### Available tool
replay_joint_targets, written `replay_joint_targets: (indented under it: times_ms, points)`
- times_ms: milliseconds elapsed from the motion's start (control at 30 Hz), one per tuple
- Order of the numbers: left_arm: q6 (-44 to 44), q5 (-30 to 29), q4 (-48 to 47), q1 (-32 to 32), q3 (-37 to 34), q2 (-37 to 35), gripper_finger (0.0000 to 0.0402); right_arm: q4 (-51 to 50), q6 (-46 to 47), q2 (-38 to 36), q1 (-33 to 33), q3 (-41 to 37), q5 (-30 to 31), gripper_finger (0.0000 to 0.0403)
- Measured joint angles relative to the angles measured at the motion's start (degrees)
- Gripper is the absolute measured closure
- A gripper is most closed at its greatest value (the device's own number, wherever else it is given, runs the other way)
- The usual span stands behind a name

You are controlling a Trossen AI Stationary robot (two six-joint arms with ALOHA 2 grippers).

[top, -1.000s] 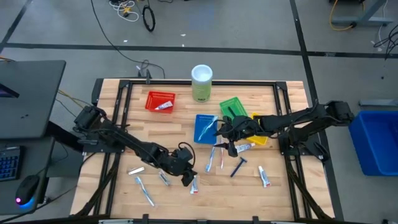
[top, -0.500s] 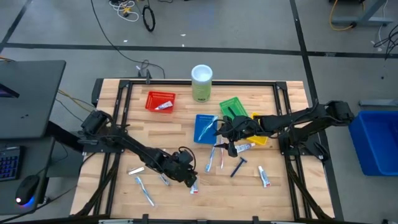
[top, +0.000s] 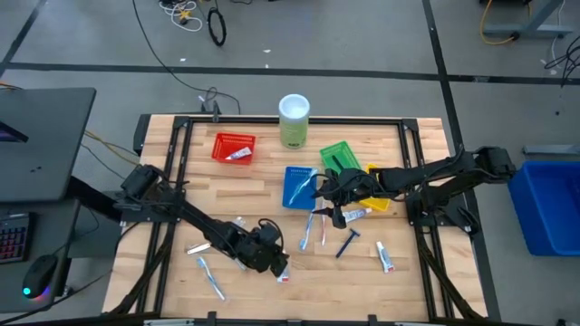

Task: Pick & Place Travel size toiletries
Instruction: Put the white toothpaste into the red bin

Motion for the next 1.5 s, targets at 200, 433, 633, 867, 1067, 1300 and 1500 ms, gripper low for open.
replay_joint_targets:
  times_ms: [200, 433, 633, 867, 1067, 1300, 1500]
  points:
    - [-1.5, 0.8, 0.3, -1.4, 0.0, 0.0, 0.0198, 0.1, 0.0, 0.0, 0.0, 0.0, 0.0, 0.0158]
    - [-4.5, 0.2, 0.3, -1.5, 0.0, 0.0, 0.0198, 0.1, 0.0, 0.0, 0.0, 0.0, 0.0, 0.0148]
    - [-4.3, 4.1, 2.7, -1.4, 1.4, 5.3, 0.0198, -0.3, -0.5, 0.0, 0.0, 0.0, 0.0, 0.0158]
    - [0.3, 5.0, 2.3, -1.3, 4.1, 8.5, 0.0198, -0.7, -0.5, 0.0, 0.0, 0.0, 0.0, 0.0170]
    - [8.6, 6.0, 1.6, -1.3, 4.1, 8.5, 0.0207, -0.7, -0.5, 0.0, 0.0, 0.0, 0.0, 0.0168]
    - [18.5, 7.3, -0.2, -1.4, 4.1, 8.6, 0.0245, -0.7, -0.5, 0.0, 0.0, 0.0, 0.0, 0.0157]
    - [19.3, 6.7, -0.1, -1.2, 4.1, 8.6, 0.0287, -0.7, -0.5, 0.0, 0.0, 0.0, 0.0, 0.0153]
